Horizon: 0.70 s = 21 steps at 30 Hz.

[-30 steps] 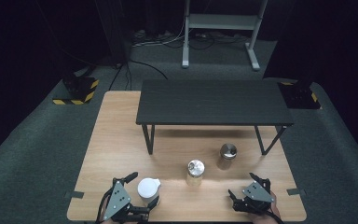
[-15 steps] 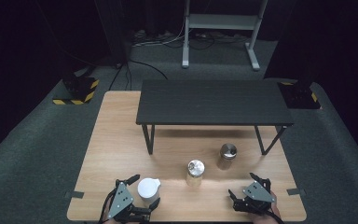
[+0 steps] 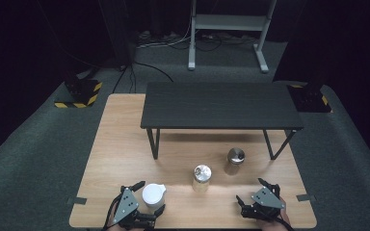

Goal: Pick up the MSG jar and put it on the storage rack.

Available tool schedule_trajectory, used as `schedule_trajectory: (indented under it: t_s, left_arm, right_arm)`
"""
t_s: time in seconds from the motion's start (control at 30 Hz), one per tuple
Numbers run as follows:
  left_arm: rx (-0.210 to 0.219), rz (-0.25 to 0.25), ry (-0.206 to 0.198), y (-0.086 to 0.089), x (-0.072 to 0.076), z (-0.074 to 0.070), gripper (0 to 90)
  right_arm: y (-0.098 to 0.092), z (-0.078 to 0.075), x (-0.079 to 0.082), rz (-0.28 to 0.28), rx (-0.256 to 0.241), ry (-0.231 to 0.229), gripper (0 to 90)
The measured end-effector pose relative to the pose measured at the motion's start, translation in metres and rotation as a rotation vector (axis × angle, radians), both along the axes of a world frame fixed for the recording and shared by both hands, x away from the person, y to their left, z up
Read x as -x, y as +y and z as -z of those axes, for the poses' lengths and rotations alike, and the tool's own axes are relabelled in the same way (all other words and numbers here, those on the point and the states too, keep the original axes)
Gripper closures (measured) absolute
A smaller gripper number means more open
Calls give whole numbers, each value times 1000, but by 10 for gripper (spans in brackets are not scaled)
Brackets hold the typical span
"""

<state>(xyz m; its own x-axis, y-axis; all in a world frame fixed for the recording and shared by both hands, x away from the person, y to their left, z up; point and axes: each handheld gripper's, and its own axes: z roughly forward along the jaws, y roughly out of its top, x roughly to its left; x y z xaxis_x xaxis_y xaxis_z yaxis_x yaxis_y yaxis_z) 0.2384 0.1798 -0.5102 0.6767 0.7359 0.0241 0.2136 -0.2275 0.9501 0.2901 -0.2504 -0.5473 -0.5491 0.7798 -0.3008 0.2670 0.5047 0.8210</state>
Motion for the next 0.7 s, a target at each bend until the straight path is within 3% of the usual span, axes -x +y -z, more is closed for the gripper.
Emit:
schedule_trajectory:
  t_s: [0.33,0.7]
  left_arm:
    - [-12,17,35,-1,-3,9,27]
    - [-16,33,45,1,-4,14,171]
  right_arm:
    - [0,0,0,-1,-4,-1,2]
    - [-1,0,0,-2,-8,-1,2]
